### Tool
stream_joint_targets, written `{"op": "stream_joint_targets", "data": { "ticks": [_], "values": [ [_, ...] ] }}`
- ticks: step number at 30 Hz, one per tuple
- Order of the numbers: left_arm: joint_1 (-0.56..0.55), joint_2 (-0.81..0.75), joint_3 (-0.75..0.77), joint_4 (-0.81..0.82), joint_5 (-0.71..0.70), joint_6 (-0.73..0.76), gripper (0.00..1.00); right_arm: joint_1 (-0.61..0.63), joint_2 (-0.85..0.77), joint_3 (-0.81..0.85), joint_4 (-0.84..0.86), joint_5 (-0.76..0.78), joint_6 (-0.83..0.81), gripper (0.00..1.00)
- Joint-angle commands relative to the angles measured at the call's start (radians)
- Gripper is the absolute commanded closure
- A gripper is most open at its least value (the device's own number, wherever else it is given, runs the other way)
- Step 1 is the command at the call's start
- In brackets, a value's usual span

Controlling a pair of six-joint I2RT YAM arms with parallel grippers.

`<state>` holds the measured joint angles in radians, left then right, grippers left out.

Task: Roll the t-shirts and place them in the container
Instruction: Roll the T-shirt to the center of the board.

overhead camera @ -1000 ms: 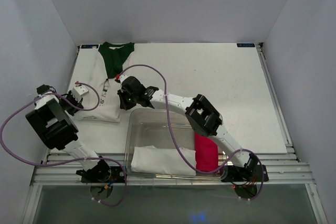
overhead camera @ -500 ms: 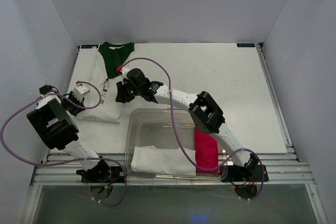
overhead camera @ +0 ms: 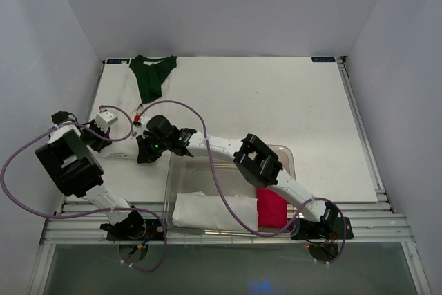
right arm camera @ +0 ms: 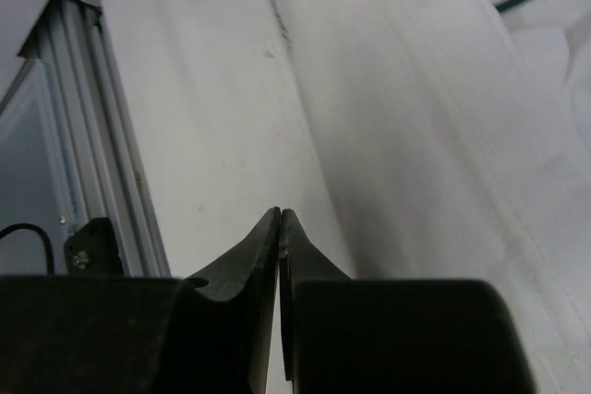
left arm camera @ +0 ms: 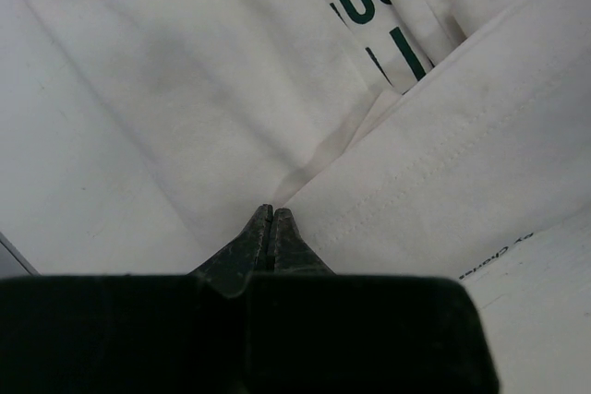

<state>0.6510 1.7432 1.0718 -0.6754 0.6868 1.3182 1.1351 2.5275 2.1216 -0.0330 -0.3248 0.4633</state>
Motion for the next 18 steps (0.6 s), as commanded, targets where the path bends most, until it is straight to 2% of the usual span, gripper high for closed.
{"op": "stream_joint_targets", "data": {
  "ticks": [1, 6, 11, 14, 18],
  "values": [
    [-0.005, -0.043, -0.004, 0.016, 0.003, 0.001, 1.0, -0.023, 0.019, 0.031, -0.053, 0.079, 0.023, 0.92],
    [-0.008, -0.059, -0.021, 0.03, -0.012, 0.026, 1.0, -0.029, 0.04, 0.077, -0.039, 0.069, 0.083, 0.92],
    [-0.016, -0.068, -0.019, 0.037, -0.007, 0.032, 1.0, -0.026, 0.01, 0.081, -0.012, 0.053, 0.048, 0.92],
    [-0.025, -0.068, -0.013, 0.037, 0.0, 0.015, 1.0, -0.028, -0.027, 0.038, 0.089, 0.006, 0.055, 0.92],
    [-0.027, -0.067, -0.013, 0.037, -0.003, 0.013, 1.0, -0.029, -0.021, 0.069, 0.182, -0.013, 0.098, 0.92]
  ]
}}
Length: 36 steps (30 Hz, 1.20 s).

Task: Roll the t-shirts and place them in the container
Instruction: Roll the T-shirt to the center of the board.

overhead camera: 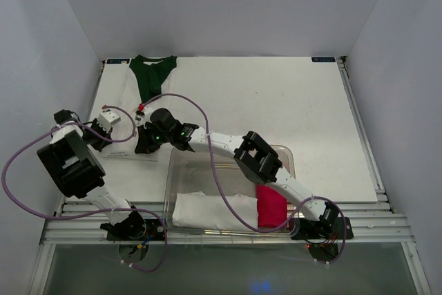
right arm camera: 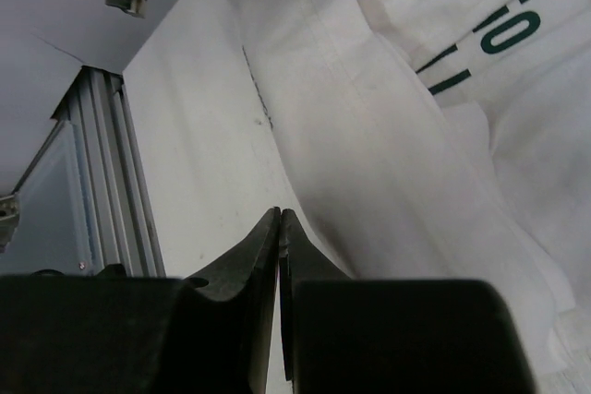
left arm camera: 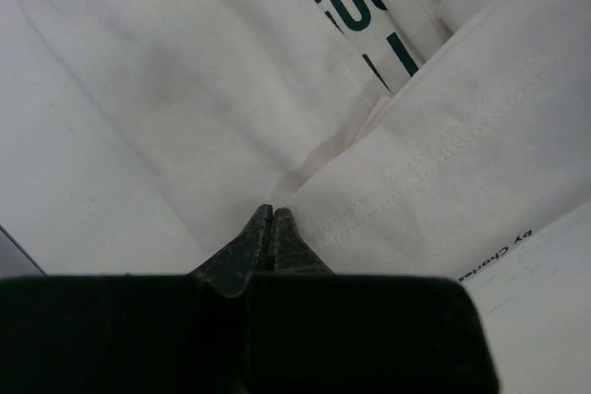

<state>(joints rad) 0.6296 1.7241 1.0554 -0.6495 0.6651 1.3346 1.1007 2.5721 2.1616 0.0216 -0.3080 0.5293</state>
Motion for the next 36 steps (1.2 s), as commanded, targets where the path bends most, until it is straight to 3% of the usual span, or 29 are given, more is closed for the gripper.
{"op": "stream_joint_targets", "data": {
  "ticks": [1, 11, 21, 25, 28, 29, 32, 36],
  "values": [
    [-0.007, -0.047, 0.005, 0.011, 0.018, -0.005, 1.0, 0.004, -0.053, 0.027, 0.129, -0.01, 0.043, 0.92],
    [-0.007, -0.057, 0.0, 0.011, 0.007, 0.02, 1.0, -0.005, 0.01, 0.044, 0.104, 0.093, 0.103, 0.92],
    [-0.007, -0.055, 0.008, 0.013, 0.011, 0.025, 1.0, -0.027, 0.031, 0.014, 0.074, 0.093, 0.138, 0.92],
    [-0.007, -0.063, 0.003, 0.011, 0.008, 0.034, 0.91, -0.036, 0.043, 0.003, 0.057, 0.073, 0.153, 0.92],
    [-0.007, -0.069, 0.008, 0.013, 0.008, 0.034, 0.77, -0.036, 0.054, 0.02, 0.055, 0.055, 0.146, 0.92],
    [-0.007, -0.07, 0.011, 0.013, 0.008, 0.031, 0.67, -0.036, 0.054, 0.024, 0.051, 0.056, 0.14, 0.92],
    [-0.007, -0.074, 0.037, 0.013, 0.008, 0.0, 0.5, -0.036, 0.045, 0.012, 0.055, 0.063, 0.135, 0.92],
    [-0.007, -0.104, 0.08, 0.014, 0.039, -0.05, 0.4, -0.035, 0.042, 0.006, 0.058, 0.055, 0.133, 0.92]
  ]
}}
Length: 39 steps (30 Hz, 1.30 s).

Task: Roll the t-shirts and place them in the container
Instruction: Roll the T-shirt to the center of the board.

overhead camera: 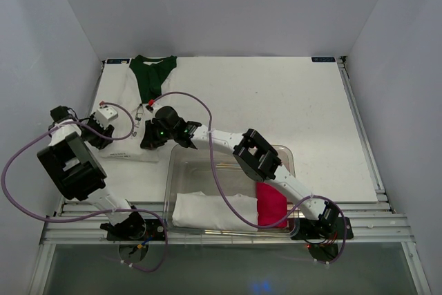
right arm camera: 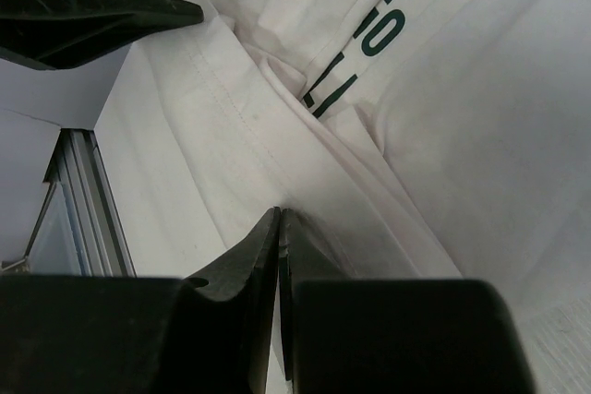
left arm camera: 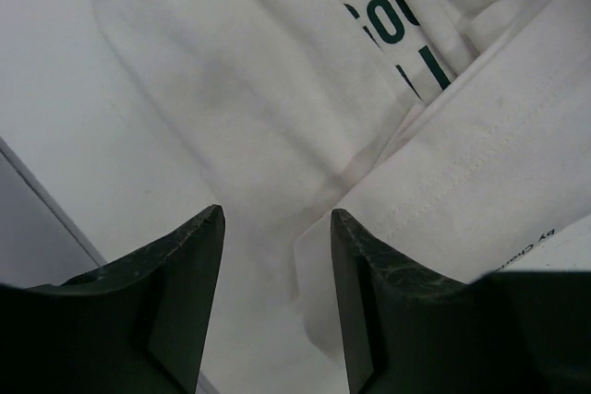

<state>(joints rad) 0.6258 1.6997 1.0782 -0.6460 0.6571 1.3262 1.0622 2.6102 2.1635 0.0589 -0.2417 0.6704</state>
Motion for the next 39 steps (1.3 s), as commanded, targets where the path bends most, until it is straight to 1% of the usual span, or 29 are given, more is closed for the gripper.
{"op": "stream_joint_targets", "data": {
  "ticks": [1, 3, 5, 7, 8, 9, 10, 11, 12, 13, 14, 15, 16, 19, 20, 23, 27, 30, 33, 34, 35, 36, 38, 39],
  "values": [
    [-0.003, -0.101, 0.063, 0.011, 0.055, -0.047, 0.39, 0.002, 0.005, 0.004, 0.021, -0.018, -0.006, 0.92],
    [-0.003, -0.123, 0.08, 0.011, 0.079, -0.05, 0.35, 0.002, 0.004, 0.001, 0.021, -0.021, -0.008, 0.92],
    [-0.001, -0.167, 0.086, 0.0, 0.087, -0.026, 0.34, 0.002, 0.001, -0.008, 0.022, -0.024, -0.009, 0.92],
    [-0.001, -0.196, 0.072, -0.044, 0.078, 0.123, 0.33, 0.002, -0.012, -0.022, 0.028, -0.022, -0.015, 0.92],
    [0.002, -0.205, 0.065, -0.111, 0.062, 0.193, 0.33, 0.002, -0.013, -0.027, 0.032, -0.022, -0.018, 0.92],
    [0.005, -0.21, 0.033, -0.144, 0.023, 0.262, 0.32, 0.002, -0.018, -0.027, 0.032, -0.021, -0.022, 0.92],
    [0.009, -0.216, 0.013, -0.174, 0.009, 0.404, 0.29, 0.002, -0.019, -0.027, 0.032, -0.021, -0.025, 0.92],
    [0.021, -0.233, -0.004, -0.243, -0.002, 0.48, 0.23, 0.002, -0.022, -0.028, 0.033, -0.021, -0.029, 0.92],
    [0.023, -0.242, -0.027, -0.282, -0.016, 0.551, 0.15, 0.004, -0.025, -0.028, 0.033, -0.022, -0.029, 0.92],
    [0.025, -0.248, -0.029, -0.32, -0.025, 0.674, 0.08, 0.002, -0.025, -0.028, 0.035, -0.024, -0.032, 0.92],
    [0.025, -0.253, -0.029, -0.374, -0.03, 0.717, 0.02, 0.002, -0.027, -0.028, 0.035, -0.024, -0.037, 0.92],
    [0.025, -0.256, -0.031, -0.379, -0.025, 0.741, 0.02, 0.002, -0.033, -0.028, 0.033, -0.024, -0.04, 0.92],
    [0.025, -0.255, -0.04, -0.371, -0.027, 0.758, 0.02, 0.002, -0.035, -0.033, 0.033, -0.024, -0.045, 0.92],
    [0.025, -0.259, -0.084, -0.27, -0.049, 0.784, 0.02, 0.004, -0.05, -0.045, 0.036, -0.019, -0.057, 0.92],
    [0.026, -0.261, -0.127, -0.212, -0.062, 0.807, 0.02, 0.004, -0.055, -0.05, 0.038, -0.018, -0.055, 0.92],
    [0.025, -0.259, -0.199, -0.111, -0.103, 0.827, 0.02, 0.004, -0.055, -0.045, 0.033, -0.021, -0.058, 0.92],
    [0.023, -0.244, -0.242, -0.018, -0.122, 0.844, 0.02, 0.004, -0.058, -0.044, 0.029, -0.016, -0.06, 0.92],
    [0.022, -0.218, -0.253, 0.058, -0.151, 0.818, 0.04, 0.004, -0.058, -0.036, 0.016, -0.018, -0.066, 0.92],
    [0.022, -0.204, -0.265, 0.101, -0.169, 0.817, 0.1, 0.004, -0.058, -0.036, 0.01, -0.016, -0.075, 0.92],
    [0.022, -0.203, -0.267, 0.105, -0.169, 0.821, 0.15, 0.004, -0.058, -0.034, 0.009, -0.018, -0.077, 0.92],
    [0.022, -0.199, -0.27, 0.105, -0.166, 0.821, 0.29, 0.004, -0.058, -0.031, 0.006, -0.016, -0.086, 0.92],
    [0.022, -0.193, -0.274, 0.105, -0.162, 0.824, 0.34, 0.004, -0.055, -0.027, -0.002, -0.013, -0.095, 0.92],
    [0.022, -0.189, -0.285, 0.098, -0.156, 0.832, 0.4, 0.005, -0.058, -0.008, -0.028, -0.002, -0.12, 0.92],
    [0.022, -0.187, -0.288, 0.089, -0.143, 0.84, 0.41, 0.005, -0.064, -0.005, -0.03, -0.001, -0.127, 0.92]
  ]
}}
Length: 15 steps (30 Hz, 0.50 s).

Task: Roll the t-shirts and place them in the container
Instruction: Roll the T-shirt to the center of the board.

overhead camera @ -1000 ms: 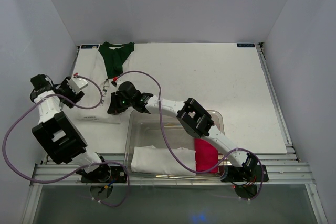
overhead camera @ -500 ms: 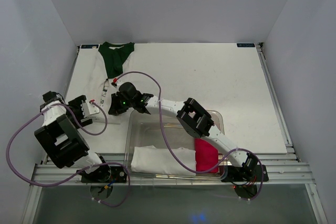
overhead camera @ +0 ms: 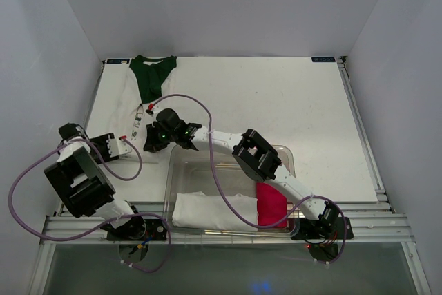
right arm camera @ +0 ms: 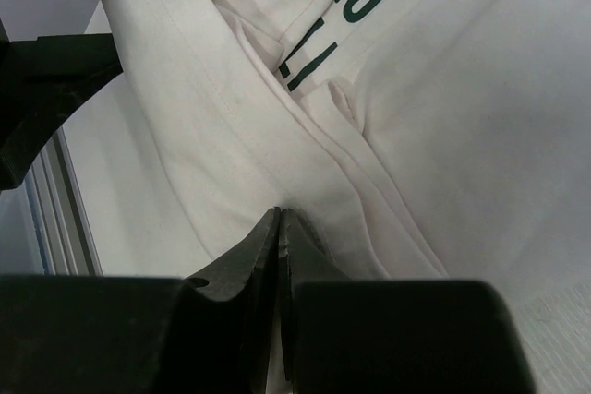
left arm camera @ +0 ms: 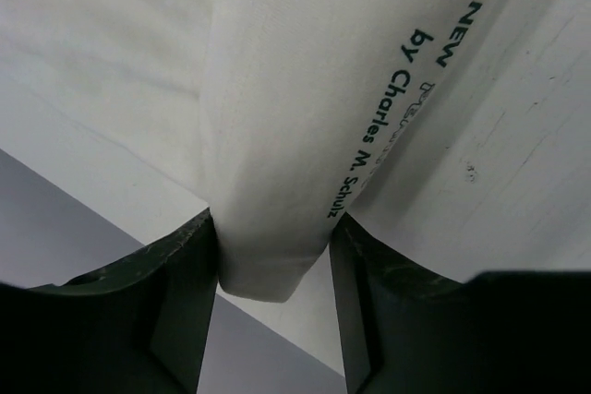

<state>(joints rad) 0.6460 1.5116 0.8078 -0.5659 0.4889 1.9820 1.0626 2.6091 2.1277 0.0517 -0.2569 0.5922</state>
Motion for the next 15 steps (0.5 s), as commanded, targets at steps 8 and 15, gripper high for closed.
{"op": "stream_joint_targets", "data": {
  "ticks": [8, 15],
  "values": [
    [0.001, 0.016, -0.001, -0.095, 0.034, 0.238, 0.74, 0.033, -0.083, 0.101, -0.108, 0.085, -0.239, 0.92],
    [0.001, 0.025, 0.091, -0.207, 0.06, 0.224, 1.0, 0.057, -0.156, 0.068, -0.136, 0.171, -0.506, 0.63]
  ]
}}
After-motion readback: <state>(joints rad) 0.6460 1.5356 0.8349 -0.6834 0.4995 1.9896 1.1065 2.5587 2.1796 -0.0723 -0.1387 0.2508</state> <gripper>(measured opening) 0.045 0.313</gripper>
